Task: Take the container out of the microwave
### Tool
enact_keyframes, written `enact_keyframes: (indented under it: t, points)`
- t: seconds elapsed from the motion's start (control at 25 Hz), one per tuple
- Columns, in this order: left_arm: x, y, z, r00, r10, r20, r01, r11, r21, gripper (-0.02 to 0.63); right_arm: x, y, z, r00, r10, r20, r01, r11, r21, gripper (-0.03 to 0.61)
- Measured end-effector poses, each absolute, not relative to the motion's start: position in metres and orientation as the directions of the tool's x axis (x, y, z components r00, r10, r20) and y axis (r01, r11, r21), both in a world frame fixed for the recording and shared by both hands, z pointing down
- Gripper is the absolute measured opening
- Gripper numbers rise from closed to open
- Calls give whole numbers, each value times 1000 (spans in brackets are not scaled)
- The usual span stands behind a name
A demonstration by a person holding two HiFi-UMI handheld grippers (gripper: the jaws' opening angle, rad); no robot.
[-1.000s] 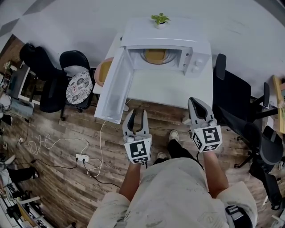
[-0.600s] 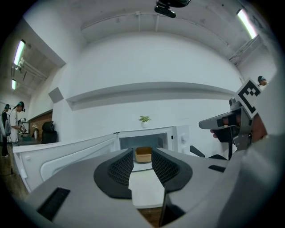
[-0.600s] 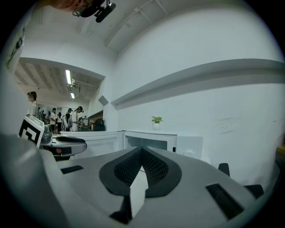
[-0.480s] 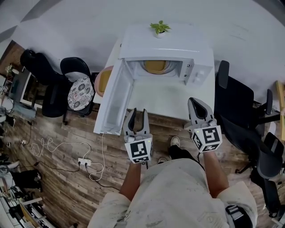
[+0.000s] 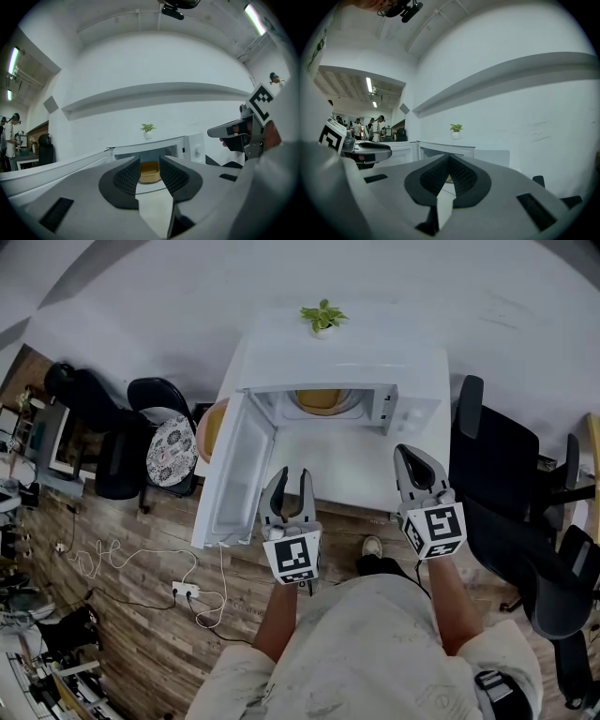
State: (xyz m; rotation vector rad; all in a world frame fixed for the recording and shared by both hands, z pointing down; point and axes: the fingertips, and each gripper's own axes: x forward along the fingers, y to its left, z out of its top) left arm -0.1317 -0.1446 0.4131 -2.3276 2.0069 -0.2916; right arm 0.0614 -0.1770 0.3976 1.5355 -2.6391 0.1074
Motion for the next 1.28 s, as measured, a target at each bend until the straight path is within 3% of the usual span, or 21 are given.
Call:
enact_keyframes:
  t: [0.84, 1.28]
  points:
    - [-56, -225, 412, 182, -975, 127, -964, -202, -173, 133, 110, -245, 412, -523, -845, 111, -852, 522, -42, 15]
    - [-46, -251, 427, 299, -943, 147, -939, -318, -134, 133, 117, -250, 423, -426, -894, 138, -904, 428, -17, 15]
